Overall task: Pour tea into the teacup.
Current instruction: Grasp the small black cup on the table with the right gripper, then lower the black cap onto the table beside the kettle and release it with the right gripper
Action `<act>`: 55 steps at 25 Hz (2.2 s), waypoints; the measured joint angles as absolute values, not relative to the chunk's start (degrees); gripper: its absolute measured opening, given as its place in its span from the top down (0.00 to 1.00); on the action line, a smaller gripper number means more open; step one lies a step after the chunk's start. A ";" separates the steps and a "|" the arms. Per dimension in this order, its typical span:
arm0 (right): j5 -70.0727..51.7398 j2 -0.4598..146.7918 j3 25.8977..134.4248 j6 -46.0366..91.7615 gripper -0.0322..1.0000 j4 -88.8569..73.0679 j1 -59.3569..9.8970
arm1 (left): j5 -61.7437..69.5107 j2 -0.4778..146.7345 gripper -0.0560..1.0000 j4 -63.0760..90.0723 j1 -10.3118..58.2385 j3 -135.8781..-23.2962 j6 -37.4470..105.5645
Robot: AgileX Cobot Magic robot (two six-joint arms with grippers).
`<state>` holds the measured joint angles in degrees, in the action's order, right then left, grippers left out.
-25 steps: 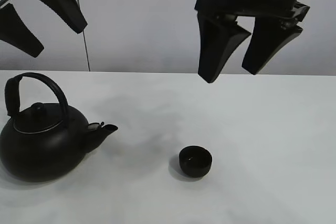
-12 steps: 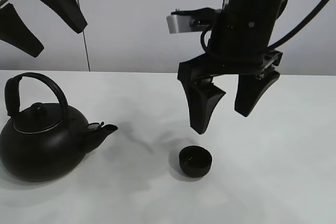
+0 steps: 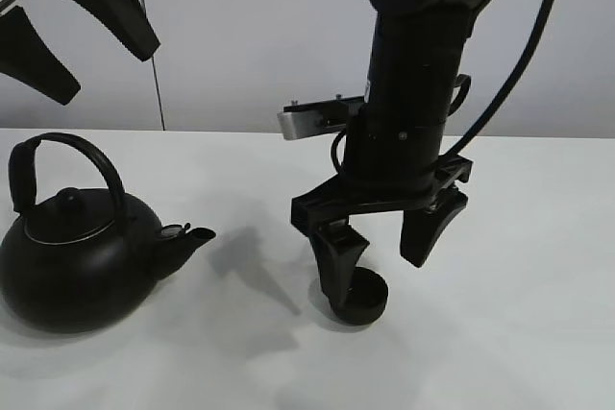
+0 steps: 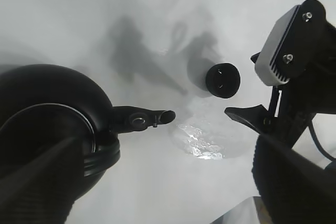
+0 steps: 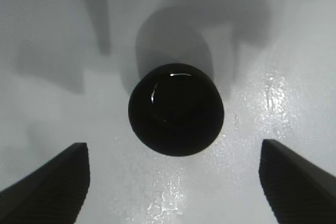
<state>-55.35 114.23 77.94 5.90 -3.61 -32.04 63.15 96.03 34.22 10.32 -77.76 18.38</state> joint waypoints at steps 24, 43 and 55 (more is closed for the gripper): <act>-50.94 119.04 78.12 0.71 0.45 0.75 -34.06 | 62.15 96.03 0.35 34.22 10.32 -77.76 18.38; -55.55 113.45 84.17 -1.92 0.58 -4.04 -34.06 | 62.15 96.03 0.35 34.22 10.32 -77.76 18.38; -51.73 115.76 84.75 -8.73 0.58 -5.53 -38.33 | 62.14 96.03 0.35 34.22 10.32 -77.76 18.38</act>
